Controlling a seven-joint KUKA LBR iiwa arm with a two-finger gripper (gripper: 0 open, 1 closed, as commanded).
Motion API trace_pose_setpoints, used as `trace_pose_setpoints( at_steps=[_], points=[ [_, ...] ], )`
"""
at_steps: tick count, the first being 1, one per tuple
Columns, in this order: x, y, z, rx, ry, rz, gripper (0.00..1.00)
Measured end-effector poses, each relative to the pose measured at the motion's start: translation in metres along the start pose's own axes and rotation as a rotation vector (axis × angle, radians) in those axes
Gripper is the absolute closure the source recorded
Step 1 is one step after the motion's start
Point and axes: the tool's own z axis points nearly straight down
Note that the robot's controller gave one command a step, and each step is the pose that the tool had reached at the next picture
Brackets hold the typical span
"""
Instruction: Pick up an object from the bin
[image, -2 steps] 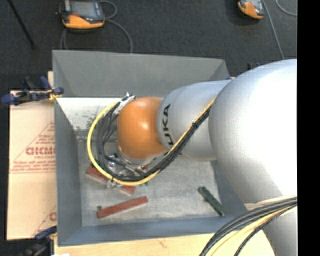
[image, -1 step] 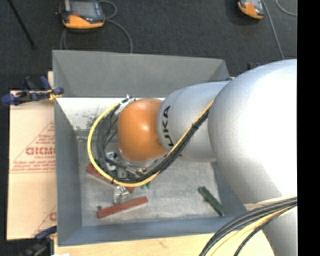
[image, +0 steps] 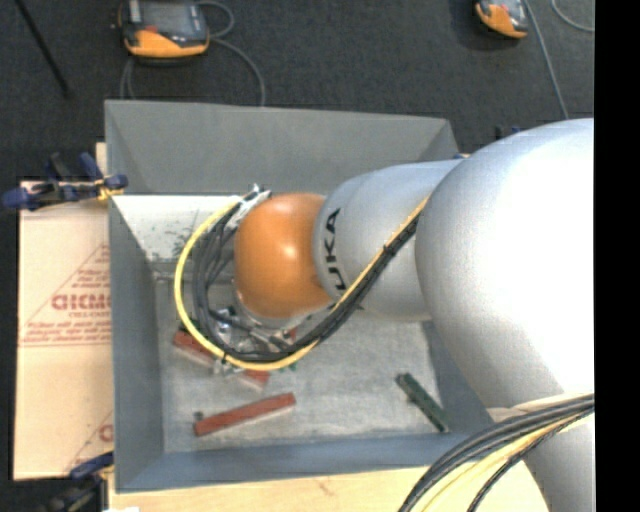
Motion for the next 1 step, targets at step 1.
trace_pose_setpoints(
  at_steps=[1],
  points=[
    [0.0069,0.0004,0.0023,0.001,0.030,-0.004,0.00]
  ],
)
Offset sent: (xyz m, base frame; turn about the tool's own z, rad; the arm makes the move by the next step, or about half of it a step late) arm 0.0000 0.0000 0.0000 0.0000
